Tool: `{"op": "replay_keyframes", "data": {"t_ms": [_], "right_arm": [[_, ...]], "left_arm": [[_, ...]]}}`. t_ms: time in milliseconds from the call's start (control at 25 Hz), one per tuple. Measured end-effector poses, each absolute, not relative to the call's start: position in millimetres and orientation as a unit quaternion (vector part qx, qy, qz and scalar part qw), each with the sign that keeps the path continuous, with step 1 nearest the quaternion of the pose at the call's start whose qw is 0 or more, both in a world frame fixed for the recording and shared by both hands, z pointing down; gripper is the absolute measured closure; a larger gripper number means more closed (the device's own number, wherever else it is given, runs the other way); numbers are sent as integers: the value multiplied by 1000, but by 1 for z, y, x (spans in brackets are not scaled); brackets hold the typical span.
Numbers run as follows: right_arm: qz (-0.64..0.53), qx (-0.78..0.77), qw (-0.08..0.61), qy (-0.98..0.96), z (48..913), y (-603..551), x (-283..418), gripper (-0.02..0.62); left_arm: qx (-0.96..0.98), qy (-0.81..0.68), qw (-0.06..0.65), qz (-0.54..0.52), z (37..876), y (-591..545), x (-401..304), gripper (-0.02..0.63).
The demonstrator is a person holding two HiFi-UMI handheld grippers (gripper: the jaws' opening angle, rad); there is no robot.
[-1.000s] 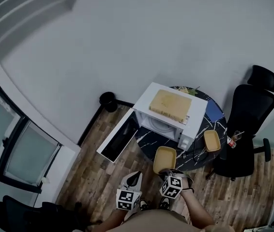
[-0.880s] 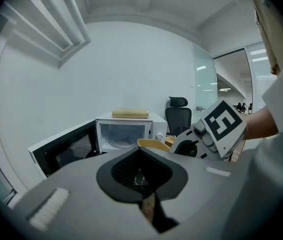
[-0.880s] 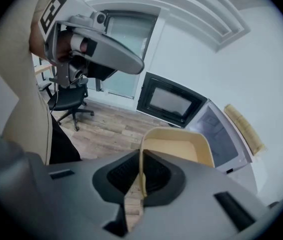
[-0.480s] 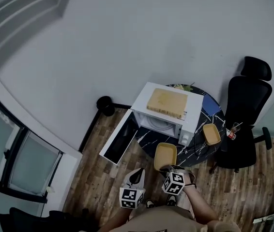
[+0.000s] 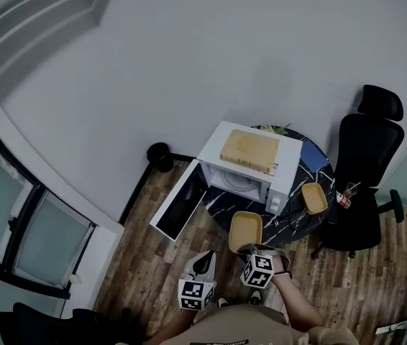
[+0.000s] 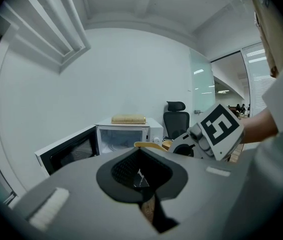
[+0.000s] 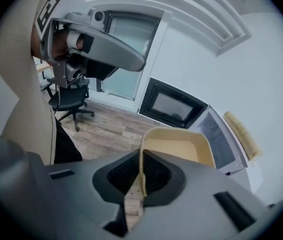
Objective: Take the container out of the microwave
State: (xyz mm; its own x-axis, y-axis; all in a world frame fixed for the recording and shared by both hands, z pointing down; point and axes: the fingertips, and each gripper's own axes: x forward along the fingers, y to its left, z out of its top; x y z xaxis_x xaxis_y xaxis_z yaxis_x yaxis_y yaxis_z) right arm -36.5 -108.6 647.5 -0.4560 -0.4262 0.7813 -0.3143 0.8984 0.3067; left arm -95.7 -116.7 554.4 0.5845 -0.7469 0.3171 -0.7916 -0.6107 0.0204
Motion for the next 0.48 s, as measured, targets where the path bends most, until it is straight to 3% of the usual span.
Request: {"op": "replay_keyframes", "data": {"t_ms": [480], "right_arm": [[-66, 219, 485, -844, 649, -101, -36, 586]], "left_arm": [[890, -434, 60, 129, 537, -116, -99, 601]]}}
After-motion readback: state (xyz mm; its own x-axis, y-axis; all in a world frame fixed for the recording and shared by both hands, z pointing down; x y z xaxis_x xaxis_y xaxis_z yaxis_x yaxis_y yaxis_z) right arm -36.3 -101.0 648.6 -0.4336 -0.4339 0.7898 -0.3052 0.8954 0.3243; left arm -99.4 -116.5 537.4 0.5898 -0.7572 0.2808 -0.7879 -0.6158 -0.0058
